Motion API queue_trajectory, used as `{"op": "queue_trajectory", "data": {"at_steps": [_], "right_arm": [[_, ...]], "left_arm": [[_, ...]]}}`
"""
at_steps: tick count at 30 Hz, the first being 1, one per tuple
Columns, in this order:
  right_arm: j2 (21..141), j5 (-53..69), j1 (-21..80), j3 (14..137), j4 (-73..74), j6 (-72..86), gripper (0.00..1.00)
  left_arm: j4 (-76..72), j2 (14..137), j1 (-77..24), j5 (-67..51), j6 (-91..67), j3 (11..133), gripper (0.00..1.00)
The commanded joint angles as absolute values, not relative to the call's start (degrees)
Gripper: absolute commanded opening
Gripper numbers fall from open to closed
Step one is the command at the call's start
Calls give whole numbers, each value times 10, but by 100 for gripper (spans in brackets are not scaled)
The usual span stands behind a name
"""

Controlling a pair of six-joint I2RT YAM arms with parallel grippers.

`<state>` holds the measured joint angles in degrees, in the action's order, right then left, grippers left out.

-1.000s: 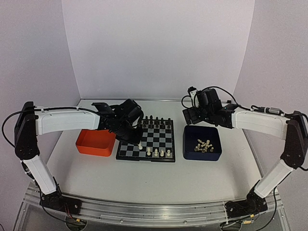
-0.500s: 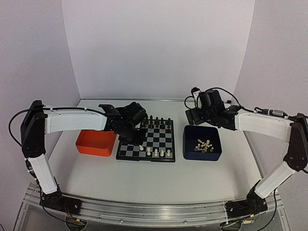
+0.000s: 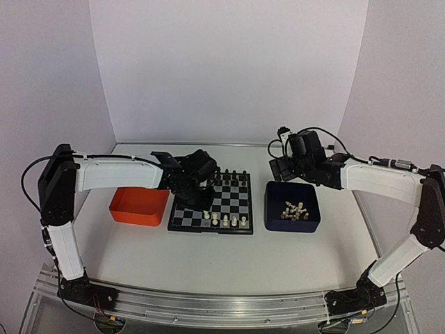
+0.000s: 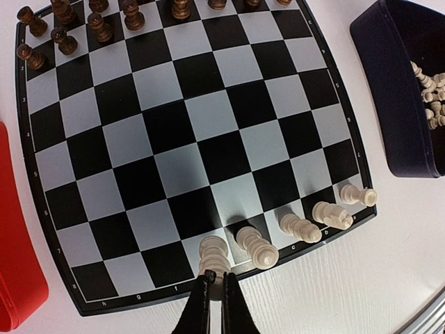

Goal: Set up the chess pieces on the board
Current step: Place the chess piece on the chessboard.

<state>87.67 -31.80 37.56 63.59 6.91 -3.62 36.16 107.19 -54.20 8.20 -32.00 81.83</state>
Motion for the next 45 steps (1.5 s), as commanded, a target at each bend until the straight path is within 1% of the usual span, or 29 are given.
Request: {"op": "queue_trajectory", "data": {"at_steps": [1,18,45], "right_arm": [[853,-336,373,630,56,-39,96],[851,-346,372,627,55,-43,96],[844,-357,371,620,56,-49,96]], "left_arm": [[376,1083,-549,98,-321,849,0],[406,1102,-553,103,-312,863,0],[410,1118,-553,100,-306,867,0]]}}
